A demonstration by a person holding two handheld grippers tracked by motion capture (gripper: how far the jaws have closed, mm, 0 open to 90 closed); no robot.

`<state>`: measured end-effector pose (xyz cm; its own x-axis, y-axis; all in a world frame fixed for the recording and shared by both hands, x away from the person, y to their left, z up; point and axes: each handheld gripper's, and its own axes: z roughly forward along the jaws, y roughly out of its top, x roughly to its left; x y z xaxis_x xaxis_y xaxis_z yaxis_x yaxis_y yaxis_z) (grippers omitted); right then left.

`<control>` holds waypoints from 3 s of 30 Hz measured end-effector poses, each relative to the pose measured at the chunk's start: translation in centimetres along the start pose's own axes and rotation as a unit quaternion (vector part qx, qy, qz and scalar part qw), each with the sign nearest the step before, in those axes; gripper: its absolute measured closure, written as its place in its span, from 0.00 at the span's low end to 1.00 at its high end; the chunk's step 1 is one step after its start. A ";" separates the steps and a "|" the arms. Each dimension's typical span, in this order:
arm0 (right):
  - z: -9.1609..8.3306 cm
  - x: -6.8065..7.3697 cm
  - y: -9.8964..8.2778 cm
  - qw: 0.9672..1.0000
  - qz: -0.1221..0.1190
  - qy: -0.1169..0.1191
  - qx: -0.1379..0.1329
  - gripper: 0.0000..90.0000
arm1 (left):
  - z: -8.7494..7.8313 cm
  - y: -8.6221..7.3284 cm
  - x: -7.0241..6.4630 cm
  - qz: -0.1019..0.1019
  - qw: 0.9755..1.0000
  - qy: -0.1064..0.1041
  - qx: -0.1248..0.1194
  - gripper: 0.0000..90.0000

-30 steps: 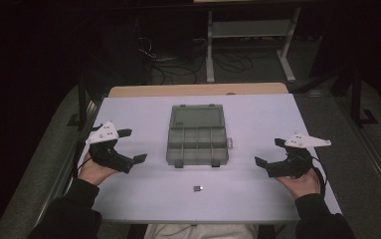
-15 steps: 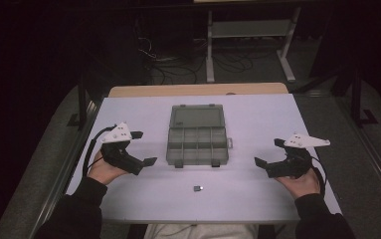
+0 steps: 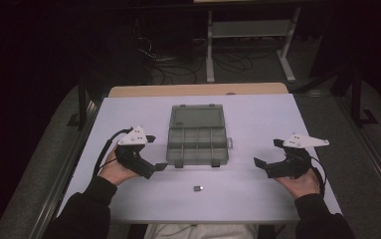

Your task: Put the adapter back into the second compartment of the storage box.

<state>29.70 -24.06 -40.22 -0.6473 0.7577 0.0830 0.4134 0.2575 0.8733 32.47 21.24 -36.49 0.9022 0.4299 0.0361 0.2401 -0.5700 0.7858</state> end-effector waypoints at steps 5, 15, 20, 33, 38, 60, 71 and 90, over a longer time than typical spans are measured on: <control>0.0 0.0 0.0 1.000 -0.001 0.001 0.001 0.00 | 0.8 0.2 -0.4 0.004 1.000 -0.011 0.008 0.00; 0.1 0.1 0.0 1.000 -0.001 0.002 0.004 0.00 | 2.1 0.4 -1.1 0.010 0.999 -0.025 0.020 0.00; 0.1 0.1 0.0 1.000 -0.002 0.003 0.005 0.00 | 2.7 0.5 -1.4 0.012 0.999 -0.031 0.024 0.00; 0.2 0.1 -0.1 1.000 -0.001 0.003 0.005 0.00 | 3.9 0.8 -2.1 0.021 0.998 -0.045 0.033 0.00; 0.2 0.1 -0.1 1.000 -0.002 0.004 0.007 0.00 | 4.2 0.8 -2.4 0.024 0.998 -0.049 0.038 0.00; 0.4 0.3 -0.1 1.000 -0.004 0.008 0.012 0.00 | 7.0 1.2 -4.7 0.055 0.993 -0.080 0.066 0.00; 0.5 0.3 -0.1 1.000 -0.005 0.009 0.014 0.00 | 8.1 0.9 -5.6 0.065 0.990 -0.093 0.087 0.00; 0.5 0.3 -0.1 1.000 -0.006 0.009 0.016 0.00 | 9.7 0.4 -6.9 0.095 0.981 -0.118 0.120 0.16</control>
<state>29.75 -23.53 -40.56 -0.6644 0.7430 0.0810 0.4246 0.2861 0.8590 29.85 11.27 -42.36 0.9897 0.1428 0.0019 0.1121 -0.7848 0.6095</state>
